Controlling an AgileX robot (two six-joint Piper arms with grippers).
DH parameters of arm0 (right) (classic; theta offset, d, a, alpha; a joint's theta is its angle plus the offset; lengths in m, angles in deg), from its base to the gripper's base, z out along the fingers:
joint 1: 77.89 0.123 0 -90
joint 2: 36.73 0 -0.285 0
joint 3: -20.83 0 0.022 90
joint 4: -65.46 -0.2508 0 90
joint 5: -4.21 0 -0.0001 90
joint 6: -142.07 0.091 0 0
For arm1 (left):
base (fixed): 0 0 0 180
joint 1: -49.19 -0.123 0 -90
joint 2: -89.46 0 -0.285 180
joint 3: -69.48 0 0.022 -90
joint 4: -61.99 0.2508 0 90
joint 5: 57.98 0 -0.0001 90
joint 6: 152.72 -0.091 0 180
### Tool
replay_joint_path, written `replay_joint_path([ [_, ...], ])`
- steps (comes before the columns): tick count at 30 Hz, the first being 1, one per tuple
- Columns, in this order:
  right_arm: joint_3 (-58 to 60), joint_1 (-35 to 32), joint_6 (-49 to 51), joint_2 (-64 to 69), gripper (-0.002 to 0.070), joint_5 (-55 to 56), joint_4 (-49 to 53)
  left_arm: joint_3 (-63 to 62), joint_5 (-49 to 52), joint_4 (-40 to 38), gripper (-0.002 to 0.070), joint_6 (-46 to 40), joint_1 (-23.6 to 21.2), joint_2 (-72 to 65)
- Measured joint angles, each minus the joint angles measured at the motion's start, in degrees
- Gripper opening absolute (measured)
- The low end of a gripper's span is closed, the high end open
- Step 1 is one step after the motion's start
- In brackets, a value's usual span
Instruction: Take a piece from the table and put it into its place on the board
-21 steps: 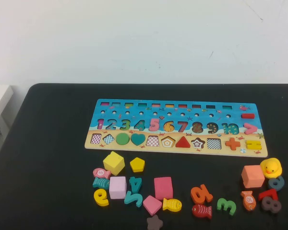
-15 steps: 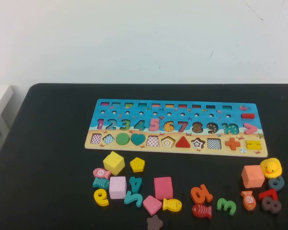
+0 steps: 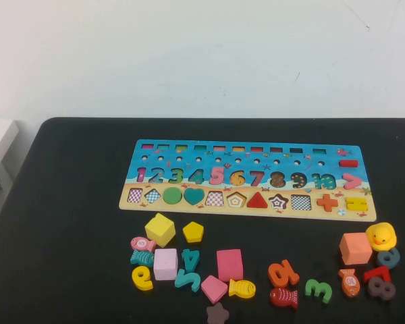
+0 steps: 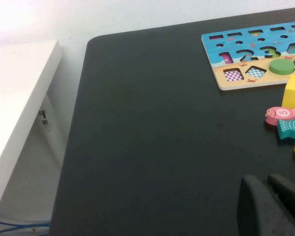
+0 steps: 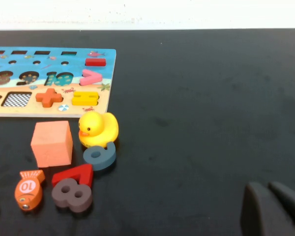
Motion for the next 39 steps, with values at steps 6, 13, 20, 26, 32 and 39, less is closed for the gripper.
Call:
replay_joint_path([
  [6, 0.0, 0.0, 0.0, 0.0, 0.0019, 0.0, 0.0, 0.0, 0.0, -0.15, -0.0002, 0.0, 0.0, 0.0],
  [13, 0.0, 0.0, 0.0, 0.0, 0.0019, 0.0, 0.0, 0.13, -7.84, -1.41, -0.0002, 0.0, 0.0, 0.0],
  [20, 0.0, 0.0, 0.0, 0.0, 0.0019, 0.0, 0.0, 0.13, -32.59, -0.24, -0.0002, 0.0, 0.0, 0.0],
  [26, 0.0, 0.0, 0.0, 0.0, 0.0018, 0.0, 0.0, 0.13, -48.32, -0.02, -0.0002, 0.0, 0.0, 0.0],
  [32, 0.0, 0.0, 0.0, 0.0, 0.0019, 0.0, 0.0, 0.13, -54.96, -0.46, -0.0002, 0.0, 0.0, 0.0],
  [39, 0.0, 0.0, 0.0, 0.0, 0.0019, 0.0, 0.0, -5.18, -40.32, -8.95, -0.0002, 0.84, 0.0, 0.0],
])
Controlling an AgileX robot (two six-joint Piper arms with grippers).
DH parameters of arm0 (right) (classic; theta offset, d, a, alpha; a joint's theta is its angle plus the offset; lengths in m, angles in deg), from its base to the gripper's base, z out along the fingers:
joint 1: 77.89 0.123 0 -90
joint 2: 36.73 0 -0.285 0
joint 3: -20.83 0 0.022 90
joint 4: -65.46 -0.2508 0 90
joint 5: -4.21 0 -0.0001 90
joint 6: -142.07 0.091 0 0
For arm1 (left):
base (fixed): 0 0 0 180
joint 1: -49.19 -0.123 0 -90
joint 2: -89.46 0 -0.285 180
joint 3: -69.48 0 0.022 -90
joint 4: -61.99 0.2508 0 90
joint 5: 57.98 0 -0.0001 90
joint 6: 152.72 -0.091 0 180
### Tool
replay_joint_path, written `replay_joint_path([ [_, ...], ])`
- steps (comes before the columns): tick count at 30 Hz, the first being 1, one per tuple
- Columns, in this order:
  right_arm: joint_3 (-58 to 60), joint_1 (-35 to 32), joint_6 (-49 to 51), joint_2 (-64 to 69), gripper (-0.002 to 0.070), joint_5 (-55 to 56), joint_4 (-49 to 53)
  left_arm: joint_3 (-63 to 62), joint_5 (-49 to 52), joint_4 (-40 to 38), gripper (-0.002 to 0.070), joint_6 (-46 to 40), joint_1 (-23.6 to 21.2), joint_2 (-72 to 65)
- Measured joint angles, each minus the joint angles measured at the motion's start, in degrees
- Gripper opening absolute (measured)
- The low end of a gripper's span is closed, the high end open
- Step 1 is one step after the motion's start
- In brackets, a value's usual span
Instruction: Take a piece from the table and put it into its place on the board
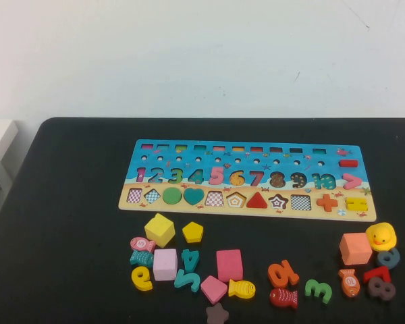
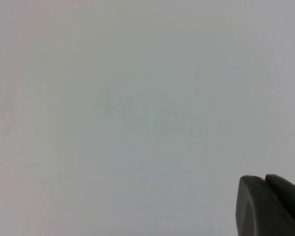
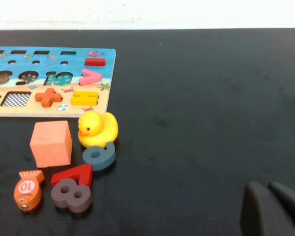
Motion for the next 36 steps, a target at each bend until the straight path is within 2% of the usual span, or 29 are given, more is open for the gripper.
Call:
replay_joint_path([
  [2, 0.0, 0.0, 0.0, 0.0, 0.0019, 0.0, 0.0, -5.53, 11.09, -0.35, -0.0002, 0.0, 0.0, -0.4],
  [5, 0.0, 0.0, 0.0, 0.0, 0.0019, 0.0, 0.0, -14.34, 21.37, -0.89, -0.0002, 0.0, 0.0, -4.8],
  [9, 0.0, 0.0, 0.0, 0.0, 0.0018, 0.0, 0.0, -24.51, 37.23, -1.13, -0.0002, 0.0, 0.0, -15.47],
  [10, 0.0, 0.0, 0.0, 0.0, 0.0018, 0.0, 0.0, -28.39, 44.7, -1.56, -0.0002, 0.0, 0.0, -21.29],
  [12, 0.0, 0.0, 0.0, 0.0, 0.0019, 0.0, 0.0, -31.07, 49.56, -2.03, -0.0002, 0.0, 0.0, -27.51],
  [20, 0.0, 0.0, 0.0, 0.0, 0.0019, 0.0, 0.0, -32.32, 49.25, -3.59, -0.0002, -1.66, 0.0, -50.56],
  [25, 0.0, 0.0, 0.0, 0.0, 0.0019, 0.0, 0.0, -39.65, 55.99, -9.55, -0.0002, -10.05, 1.07, -67.2],
  [27, 0.0, 0.0, 0.0, 0.0, 0.0018, 0.0, 0.0, -43.67, 57.56, -11.83, -0.0002, -13.19, 3.54, -72.43],
  [30, 0.0, 0.0, 0.0, 0.0, 0.0019, 0.0, 0.0, -50.35, 57.82, -11.89, -0.0002, -14.25, 9.79, -79.82],
  [33, 0.0, 0.0, 0.0, 0.0, 0.0019, 0.0, 0.0, -56.66, 57.9, -10.3, -0.0002, -11.13, 15.87, -86.59],
  [36, 0.0, 0.0, 0.0, 0.0, 0.0019, 0.0, 0.0, -63.39, 58.52, -8.61, -0.0001, -5.44, 20.15, -94.21],
])
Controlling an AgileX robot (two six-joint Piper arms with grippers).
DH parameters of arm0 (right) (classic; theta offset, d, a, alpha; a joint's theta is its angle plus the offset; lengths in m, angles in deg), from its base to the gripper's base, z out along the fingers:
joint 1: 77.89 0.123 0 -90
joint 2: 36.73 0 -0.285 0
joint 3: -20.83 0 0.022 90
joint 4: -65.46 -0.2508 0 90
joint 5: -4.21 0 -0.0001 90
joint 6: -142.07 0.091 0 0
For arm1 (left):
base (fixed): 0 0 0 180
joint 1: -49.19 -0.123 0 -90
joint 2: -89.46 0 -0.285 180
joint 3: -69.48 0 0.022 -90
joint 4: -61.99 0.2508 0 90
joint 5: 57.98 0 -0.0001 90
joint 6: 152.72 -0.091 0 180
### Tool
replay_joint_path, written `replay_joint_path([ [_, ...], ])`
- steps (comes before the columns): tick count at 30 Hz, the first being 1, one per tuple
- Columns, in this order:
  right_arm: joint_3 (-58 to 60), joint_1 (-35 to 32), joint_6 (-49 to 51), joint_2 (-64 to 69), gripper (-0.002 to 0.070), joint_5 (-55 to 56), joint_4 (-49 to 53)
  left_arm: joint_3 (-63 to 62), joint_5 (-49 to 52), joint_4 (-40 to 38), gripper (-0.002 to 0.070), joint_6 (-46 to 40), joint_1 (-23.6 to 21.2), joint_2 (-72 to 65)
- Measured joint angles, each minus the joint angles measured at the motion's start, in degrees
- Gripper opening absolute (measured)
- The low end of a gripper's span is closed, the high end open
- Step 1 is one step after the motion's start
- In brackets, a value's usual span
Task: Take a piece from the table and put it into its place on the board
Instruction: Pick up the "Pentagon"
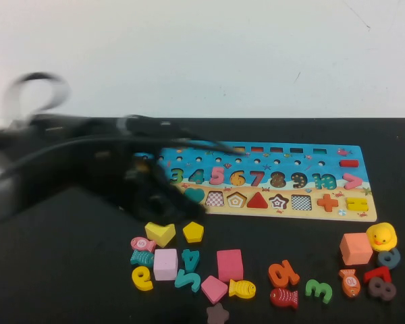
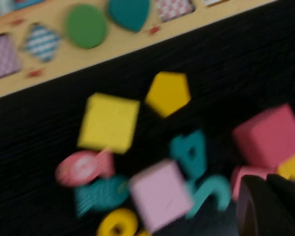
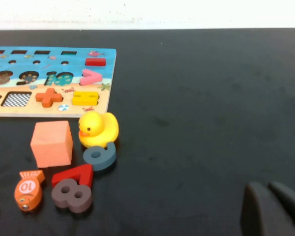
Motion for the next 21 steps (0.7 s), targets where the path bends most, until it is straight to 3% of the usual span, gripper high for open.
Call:
replay_joint_path([
  [4, 0.0, 0.0, 0.0, 0.0, 0.0019, 0.0, 0.0, -7.62, 2.58, 2.33, 0.0014, 5.48, 2.82, -8.63],
  [7, 0.0, 0.0, 0.0, 0.0, 0.0019, 0.0, 0.0, -12.34, 4.2, 3.44, 0.0085, 6.75, 3.6, -14.0],
  [12, 0.0, 0.0, 0.0, 0.0, 0.0019, 0.0, 0.0, -16.7, 4.85, 4.59, 0.0322, 8.22, 3.95, -19.33],
  [15, 0.0, 0.0, 0.0, 0.0, 0.0018, 0.0, 0.0, -18.55, 5.25, 5.67, 0.0407, 8.57, 3.95, -21.76],
  [21, 0.0, 0.0, 0.0, 0.0, 0.0019, 0.0, 0.0, -21.57, 5.92, 7.82, 0.0442, 10.71, 3.95, -25.56],
])
